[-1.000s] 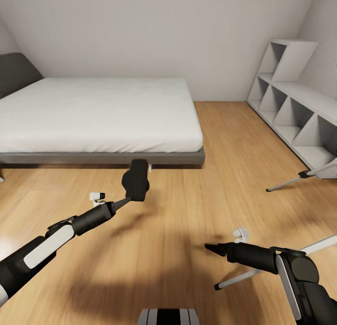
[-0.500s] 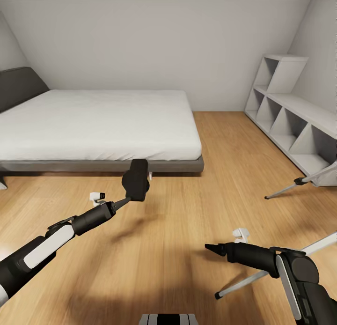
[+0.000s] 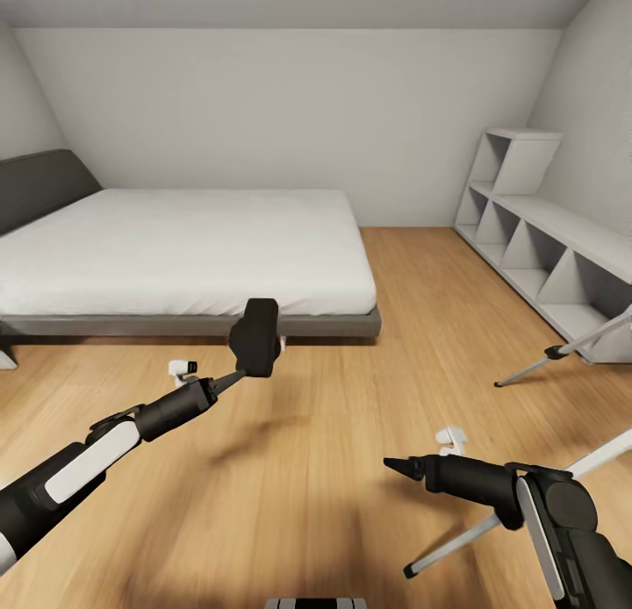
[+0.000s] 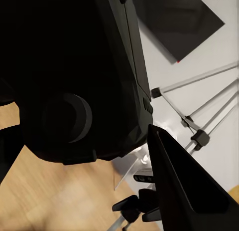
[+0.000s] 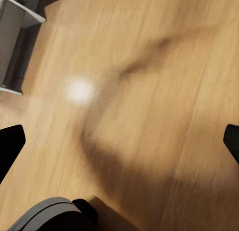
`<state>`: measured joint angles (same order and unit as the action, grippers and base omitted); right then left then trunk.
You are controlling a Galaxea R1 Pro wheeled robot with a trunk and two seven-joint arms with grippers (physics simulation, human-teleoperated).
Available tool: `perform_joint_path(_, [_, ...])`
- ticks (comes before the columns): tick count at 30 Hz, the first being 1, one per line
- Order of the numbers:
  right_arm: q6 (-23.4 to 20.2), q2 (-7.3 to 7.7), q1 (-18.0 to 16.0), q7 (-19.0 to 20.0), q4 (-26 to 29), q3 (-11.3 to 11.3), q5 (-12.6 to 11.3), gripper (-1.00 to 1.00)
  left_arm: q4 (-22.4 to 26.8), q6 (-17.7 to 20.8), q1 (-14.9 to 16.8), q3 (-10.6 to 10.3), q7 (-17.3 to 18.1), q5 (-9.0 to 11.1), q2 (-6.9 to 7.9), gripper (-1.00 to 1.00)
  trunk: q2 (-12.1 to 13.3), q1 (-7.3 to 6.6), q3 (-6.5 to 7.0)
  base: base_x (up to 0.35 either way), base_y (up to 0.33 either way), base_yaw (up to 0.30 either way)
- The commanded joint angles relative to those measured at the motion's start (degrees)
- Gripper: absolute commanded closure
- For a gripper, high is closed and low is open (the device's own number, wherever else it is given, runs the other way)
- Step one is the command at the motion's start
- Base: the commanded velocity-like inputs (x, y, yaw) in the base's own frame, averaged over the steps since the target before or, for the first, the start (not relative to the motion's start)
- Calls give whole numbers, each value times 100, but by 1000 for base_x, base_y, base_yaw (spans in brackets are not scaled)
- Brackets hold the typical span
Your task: Attach the digital camera to the camera tripod in the bedroom.
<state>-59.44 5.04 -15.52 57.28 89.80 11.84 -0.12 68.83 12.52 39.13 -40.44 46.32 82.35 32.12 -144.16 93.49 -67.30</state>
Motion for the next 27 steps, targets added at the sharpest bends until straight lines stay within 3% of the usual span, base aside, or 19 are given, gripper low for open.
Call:
perform_joint_path(1, [-41,3,-4,20,2,7,3,-100,-1,37,7,-19,17,53,5,100,0,-3,18,0,0,0])
perform_joint_path(27, [-41,20,-4,20,2,23,3,-100,-196,56,7,-26,12,53,-189,100,34,-70,594,0,0,0])
